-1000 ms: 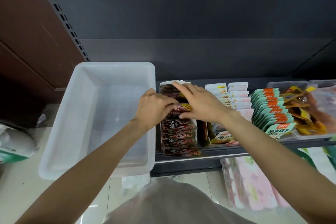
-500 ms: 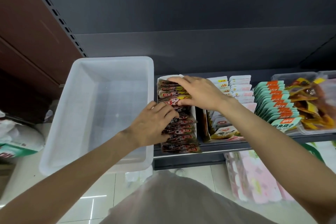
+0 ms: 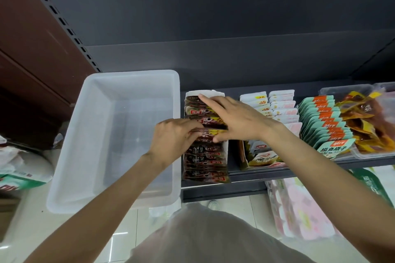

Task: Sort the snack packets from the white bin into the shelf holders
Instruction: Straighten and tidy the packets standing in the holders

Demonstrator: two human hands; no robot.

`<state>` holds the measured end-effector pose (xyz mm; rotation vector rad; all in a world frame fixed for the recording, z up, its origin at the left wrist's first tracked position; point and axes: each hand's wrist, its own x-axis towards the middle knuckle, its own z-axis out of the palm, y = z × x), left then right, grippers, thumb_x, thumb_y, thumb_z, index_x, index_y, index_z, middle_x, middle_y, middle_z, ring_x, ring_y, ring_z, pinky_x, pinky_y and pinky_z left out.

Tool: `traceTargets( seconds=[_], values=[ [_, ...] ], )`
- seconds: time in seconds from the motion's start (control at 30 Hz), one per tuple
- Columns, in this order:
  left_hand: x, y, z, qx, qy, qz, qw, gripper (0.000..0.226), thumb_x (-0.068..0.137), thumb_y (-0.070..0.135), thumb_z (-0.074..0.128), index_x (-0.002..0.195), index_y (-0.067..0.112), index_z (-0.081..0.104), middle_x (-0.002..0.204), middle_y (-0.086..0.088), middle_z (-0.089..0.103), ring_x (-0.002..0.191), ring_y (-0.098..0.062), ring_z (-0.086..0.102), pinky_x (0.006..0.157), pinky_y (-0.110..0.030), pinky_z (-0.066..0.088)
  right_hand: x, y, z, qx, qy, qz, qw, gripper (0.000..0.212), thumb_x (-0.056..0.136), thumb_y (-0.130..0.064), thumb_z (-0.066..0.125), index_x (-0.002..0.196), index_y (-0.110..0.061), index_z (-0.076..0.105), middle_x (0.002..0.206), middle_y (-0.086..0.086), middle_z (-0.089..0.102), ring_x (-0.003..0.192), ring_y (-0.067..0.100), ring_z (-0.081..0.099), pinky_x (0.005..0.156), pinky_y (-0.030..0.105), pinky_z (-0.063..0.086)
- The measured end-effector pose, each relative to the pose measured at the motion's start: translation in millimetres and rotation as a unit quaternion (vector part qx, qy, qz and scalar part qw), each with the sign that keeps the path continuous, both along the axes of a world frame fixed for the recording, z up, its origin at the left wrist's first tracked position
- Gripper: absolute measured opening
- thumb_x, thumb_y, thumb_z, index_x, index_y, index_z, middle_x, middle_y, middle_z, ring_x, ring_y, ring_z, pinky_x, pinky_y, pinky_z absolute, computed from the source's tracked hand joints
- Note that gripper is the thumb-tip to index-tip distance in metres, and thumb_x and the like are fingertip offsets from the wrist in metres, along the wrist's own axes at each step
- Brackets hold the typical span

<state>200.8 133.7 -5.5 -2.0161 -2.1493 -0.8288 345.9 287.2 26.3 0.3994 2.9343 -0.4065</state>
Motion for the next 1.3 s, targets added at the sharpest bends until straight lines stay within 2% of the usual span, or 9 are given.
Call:
traceTargets(
  seconds=[0.13,0.27,0.37,0.47,0.67,0.8,0.93,1.13,1.3],
  values=[
    [-4,-7,1,0.078,0.032,-0.117,0.990,0.015,0.085,0.023,0.070,0.099,0.016,0.068,0.098,0.001,0.068,0.086,-0.014,0.060,0.074,-0.025,0.047,-2,0,-4,0.018,0.024,-0.001,1.000,0.100,0.080,-0.050,0.067,0.151,-0.030,0.000,0.147,0.005,0.032,0.130,0.024,0.037,0.100,0.036,0.037],
    [-4,-23,2,-0.034,0.049,-0.222,0.973,0.030,0.085,0.042,0.064,0.103,0.018,0.066,0.098,0.001,0.068,0.086,-0.014,0.062,0.074,-0.028,0.053,-3,0,-3,0.014,0.017,-0.009,1.000,0.101,0.079,-0.049,0.069,0.151,-0.031,0.000,0.148,0.004,0.032,0.130,0.023,0.037,0.100,0.036,0.037],
    [-6,-31,0,-0.137,0.042,-0.211,0.967,0.049,0.080,0.054,0.059,0.116,0.021,0.063,0.105,0.003,0.069,0.089,-0.013,0.066,0.075,-0.027,0.054,-3,0,-2,0.014,0.010,-0.010,1.000,0.101,0.079,-0.050,0.068,0.151,-0.032,-0.001,0.148,0.004,0.031,0.131,0.023,0.037,0.101,0.036,0.036],
    [-2,-28,4,-0.211,0.027,-0.185,0.959,0.051,0.083,0.042,0.066,0.128,0.022,0.057,0.117,0.001,0.067,0.097,-0.018,0.066,0.079,-0.032,0.054,-3,0,-1,0.003,0.009,-0.017,1.000,0.101,0.079,-0.050,0.069,0.150,-0.034,-0.001,0.148,0.003,0.032,0.130,0.023,0.038,0.102,0.037,0.037],
    [19,-16,7,-0.299,0.034,-0.137,0.944,0.037,0.093,0.026,0.050,0.130,0.025,0.054,0.116,0.001,0.066,0.099,-0.019,0.062,0.080,-0.031,0.049,-2,1,0,-0.008,0.013,-0.014,1.000,0.101,0.079,-0.046,0.071,0.151,-0.034,0.000,0.146,0.005,0.035,0.128,0.024,0.041,0.101,0.038,0.039],
    [18,-19,2,-0.251,0.072,-0.102,0.960,0.024,0.098,0.029,0.046,0.108,0.021,0.066,0.096,-0.002,0.071,0.083,-0.024,0.067,0.069,-0.033,0.051,-3,3,1,-0.019,0.009,-0.023,1.000,0.101,0.079,-0.046,0.071,0.151,-0.034,0.001,0.146,0.004,0.036,0.127,0.023,0.042,0.101,0.037,0.040],
    [16,-13,11,-0.096,0.041,-0.063,0.993,0.009,0.078,0.013,0.074,0.085,0.015,0.069,0.063,-0.002,0.067,0.047,-0.025,0.062,0.043,-0.030,0.047,-2,7,6,-0.078,0.017,-0.045,0.996,0.086,0.085,-0.051,0.062,0.150,-0.039,0.006,0.145,0.000,0.041,0.126,0.019,0.044,0.099,0.035,0.041],
    [18,-14,15,-0.075,-0.061,-0.024,0.995,0.024,0.069,0.012,0.083,0.089,0.020,0.072,0.077,0.006,0.073,0.060,-0.015,0.067,0.062,-0.029,0.052,10,-3,21,-0.172,0.051,-0.101,0.979,0.067,0.092,-0.055,0.042,0.150,-0.041,0.010,0.158,-0.007,0.014,0.144,0.011,0.014,0.115,0.035,0.023],
    [12,-16,3,-0.088,-0.109,0.005,0.990,0.023,0.075,0.017,0.078,0.096,0.022,0.070,0.086,0.004,0.073,0.073,-0.016,0.069,0.069,-0.035,0.056,59,-54,34,-0.183,0.195,-0.096,0.959,0.061,0.079,-0.063,0.057,0.132,-0.038,0.042,0.131,-0.020,0.042,0.123,0.000,0.040,0.099,0.023,0.035]
  ],
)
